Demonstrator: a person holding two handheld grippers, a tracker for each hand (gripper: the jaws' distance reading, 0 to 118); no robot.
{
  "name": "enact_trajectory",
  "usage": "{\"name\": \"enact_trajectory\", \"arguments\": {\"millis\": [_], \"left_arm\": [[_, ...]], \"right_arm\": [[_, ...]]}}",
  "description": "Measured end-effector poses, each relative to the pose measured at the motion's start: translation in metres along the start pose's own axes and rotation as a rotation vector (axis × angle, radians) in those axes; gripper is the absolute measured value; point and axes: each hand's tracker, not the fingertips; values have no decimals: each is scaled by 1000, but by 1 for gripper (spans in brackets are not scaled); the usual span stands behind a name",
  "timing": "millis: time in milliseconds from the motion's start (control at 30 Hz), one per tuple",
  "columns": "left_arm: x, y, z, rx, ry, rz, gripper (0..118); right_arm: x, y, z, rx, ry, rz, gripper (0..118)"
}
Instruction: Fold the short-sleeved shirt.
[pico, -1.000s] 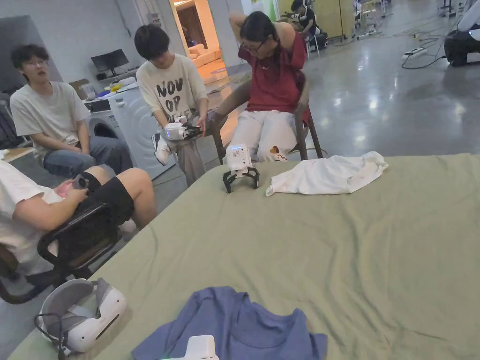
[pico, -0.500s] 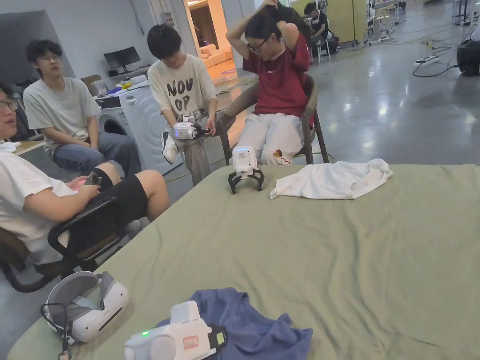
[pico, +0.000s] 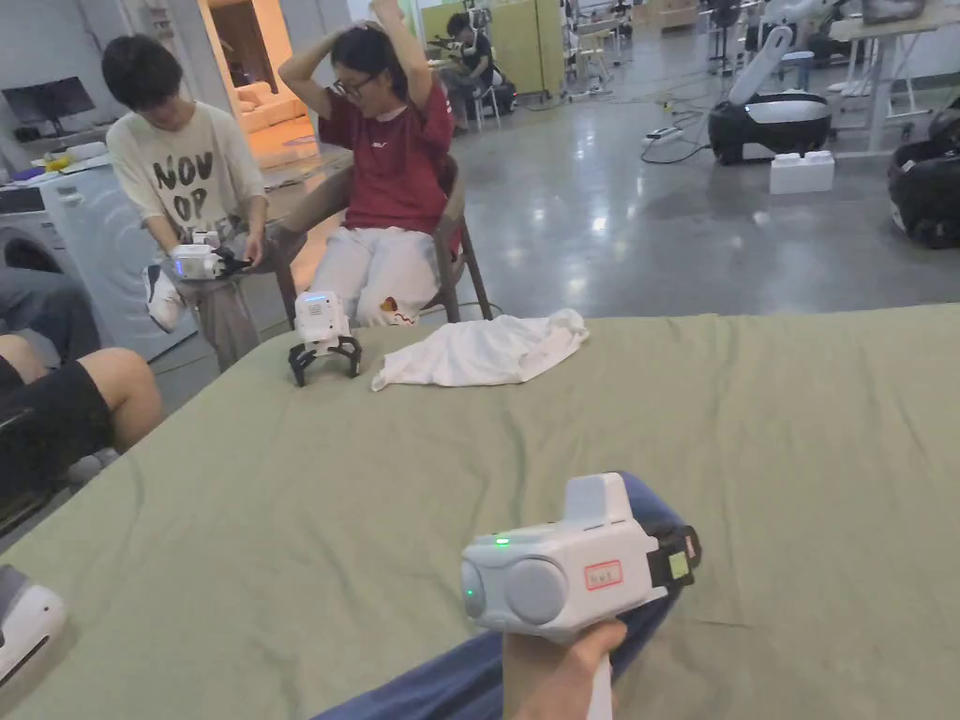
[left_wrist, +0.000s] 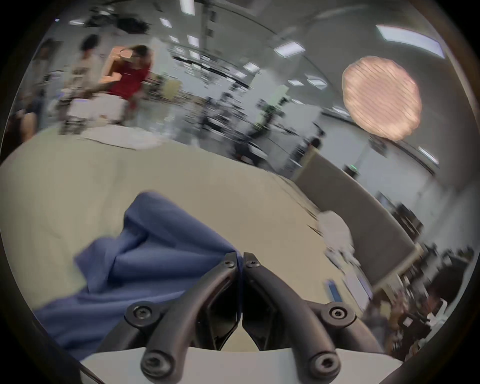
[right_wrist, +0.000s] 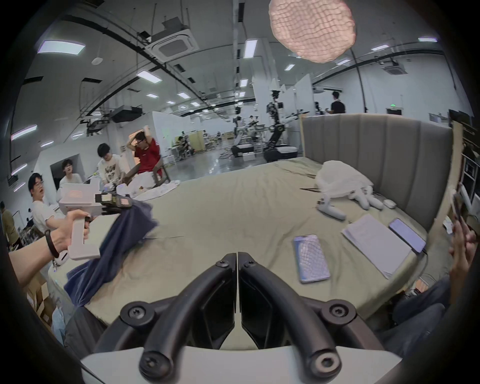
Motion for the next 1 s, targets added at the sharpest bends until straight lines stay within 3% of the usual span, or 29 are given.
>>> {"name": "enact_trajectory", "arguments": {"millis": [167, 400, 433, 500, 533, 633, 733, 900, 1000], "left_arm": [[114, -86, -64, -209, -270, -99, 0], [169, -212, -69, -433, -349, -150, 0], [166, -218, -68, -418, -312, -151, 16], [148, -211, -62, -404, -299, -96, 66], [140, -201, -54, -374, -285, -71, 83], [121, -149, 0, -192, -234, -141, 84], [100, -92, 84, 55, -47, -257, 84], [87, -63, 214, 372, 253, -387, 83], [87, -70, 268, 483, 408, -409, 66]], "right_arm": [[25, -8, 22, 4, -91, -42, 0], [40, -23, 32, -22, -125, -54, 0], [39, -25, 30, -28, -119, -53, 0], [31, -25, 24, -41, -96, -45, 0], [26, -24, 20, -42, -84, -35, 0], [9, -16, 7, -18, -18, 17, 0], [-14, 3, -6, 48, 52, 67, 0], [-43, 33, -14, 142, 131, 116, 0], [-53, 43, -13, 174, 140, 133, 0]]}}
